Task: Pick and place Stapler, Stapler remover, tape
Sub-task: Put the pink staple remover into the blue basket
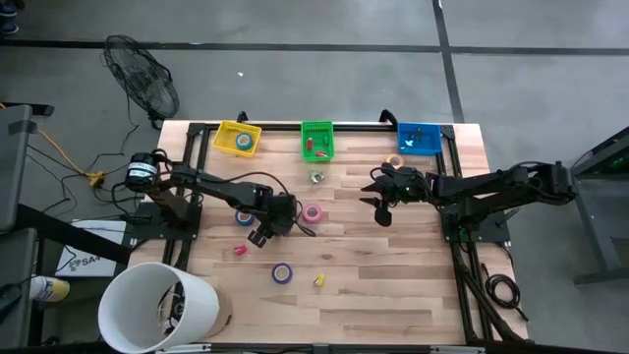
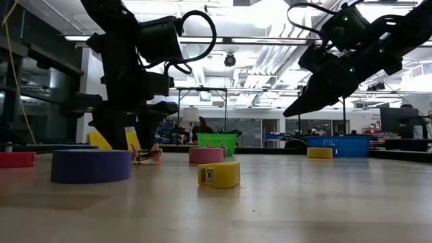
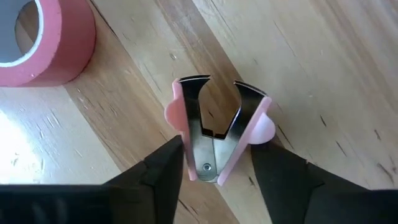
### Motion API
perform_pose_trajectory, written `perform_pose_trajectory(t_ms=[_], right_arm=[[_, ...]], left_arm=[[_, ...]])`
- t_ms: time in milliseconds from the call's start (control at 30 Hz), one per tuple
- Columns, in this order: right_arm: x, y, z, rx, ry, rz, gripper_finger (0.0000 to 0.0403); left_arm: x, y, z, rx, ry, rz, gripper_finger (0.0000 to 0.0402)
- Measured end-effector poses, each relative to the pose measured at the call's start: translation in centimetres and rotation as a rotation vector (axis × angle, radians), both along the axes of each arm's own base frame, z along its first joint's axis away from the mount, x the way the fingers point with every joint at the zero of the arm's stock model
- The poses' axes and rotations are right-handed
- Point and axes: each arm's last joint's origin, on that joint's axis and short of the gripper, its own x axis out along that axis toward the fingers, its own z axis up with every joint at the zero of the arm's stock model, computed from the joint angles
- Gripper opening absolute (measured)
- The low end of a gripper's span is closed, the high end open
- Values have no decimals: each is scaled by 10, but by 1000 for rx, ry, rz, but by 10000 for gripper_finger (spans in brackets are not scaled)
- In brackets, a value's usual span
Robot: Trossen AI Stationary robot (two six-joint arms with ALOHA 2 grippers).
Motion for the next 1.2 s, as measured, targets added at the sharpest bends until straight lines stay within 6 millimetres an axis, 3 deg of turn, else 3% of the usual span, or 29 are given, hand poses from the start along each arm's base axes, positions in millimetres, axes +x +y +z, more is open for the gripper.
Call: perform_pose_trajectory(t_ms=[333,467,733,1000,1200], right_arm=[[0,0,0,5,-1,7,138],[0,1,0,14,-3,22,138],[5,12,6,-46,-65,104,138],[13,31,16,-325,-145,175,138],[21,40,12,-510,-139,231,138]], left_arm=[[0,1,0,22,-5,15,82],[5,2,1,59,-59,67,82],[29,9,16,217,-360,242,82],[40,15,30,392,-546,385,82],[46,16,40,436,-661,410,82]])
